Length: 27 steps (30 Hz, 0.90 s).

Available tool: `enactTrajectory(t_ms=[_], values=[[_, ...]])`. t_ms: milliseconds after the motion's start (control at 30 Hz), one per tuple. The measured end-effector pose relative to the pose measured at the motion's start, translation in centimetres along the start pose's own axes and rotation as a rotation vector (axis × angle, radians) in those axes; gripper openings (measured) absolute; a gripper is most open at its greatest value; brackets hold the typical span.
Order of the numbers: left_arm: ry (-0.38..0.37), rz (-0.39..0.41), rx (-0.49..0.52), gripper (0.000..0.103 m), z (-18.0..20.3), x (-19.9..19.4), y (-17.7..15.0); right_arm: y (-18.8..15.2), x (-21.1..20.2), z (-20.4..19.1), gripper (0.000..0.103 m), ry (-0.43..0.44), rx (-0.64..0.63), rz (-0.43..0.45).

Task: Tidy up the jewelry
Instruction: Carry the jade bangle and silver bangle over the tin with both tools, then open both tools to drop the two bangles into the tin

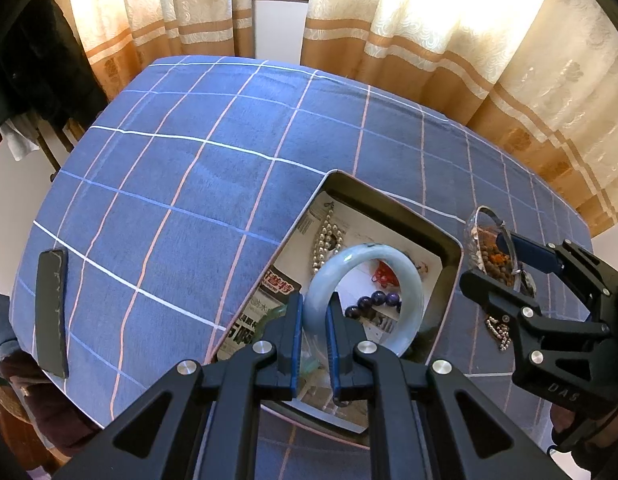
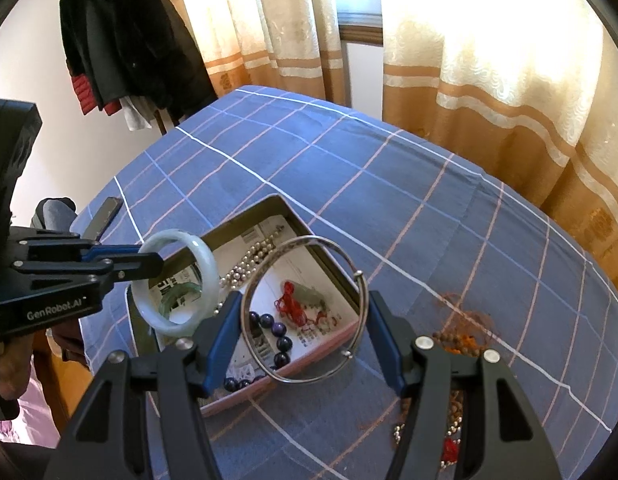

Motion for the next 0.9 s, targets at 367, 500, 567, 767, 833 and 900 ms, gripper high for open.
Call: enactTrajectory(t_ms=[367, 500, 567, 767, 833, 900], values=[[0.002, -0.035, -0.002, 0.01, -0.8, 2.2, 0.8, 0.5, 2.3, -0.4, 0.064, 0.0, -0.026, -0.029], [0.004, -0.052, 0.002, 0.01, -0.9, 3.0, 0.8, 0.3, 3.0, -0.7, 0.064, 0.004, -0.045, -0.049], [0.002, -0.06, 0.01, 0.01, -0.8, 3.3, 0.7, 0.1, 3.4, -0.9, 0.064, 0.006, -0.054, -0.058], [0.006, -0.077, 0.018, 0.012, -0.8, 3.9, 0.5, -0.5, 4.6, -1.6, 0.064, 0.017, -0.08, -0.083], [0.008, -0.073, 0.027, 0.015, -0.7, 3.9, 0.5, -0.7, 4.9, -1.7, 0.064, 0.017, -0.081, -0.091], [0.006, -0.069, 0.033, 0.015, -0.6, 3.8, 0.6, -1.0, 5.2, -1.8, 0.064, 0.017, -0.081, -0.099]])
Point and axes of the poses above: each gripper's, at about its wrist camera, not at the fingertips, and x roughly the way its jaws point, z to its right, y to its top, the point moved 6 cm from there along x, roughly the way its jaws point, and after that the axes turned 11 degrees about -y, right-handed, at the moved point
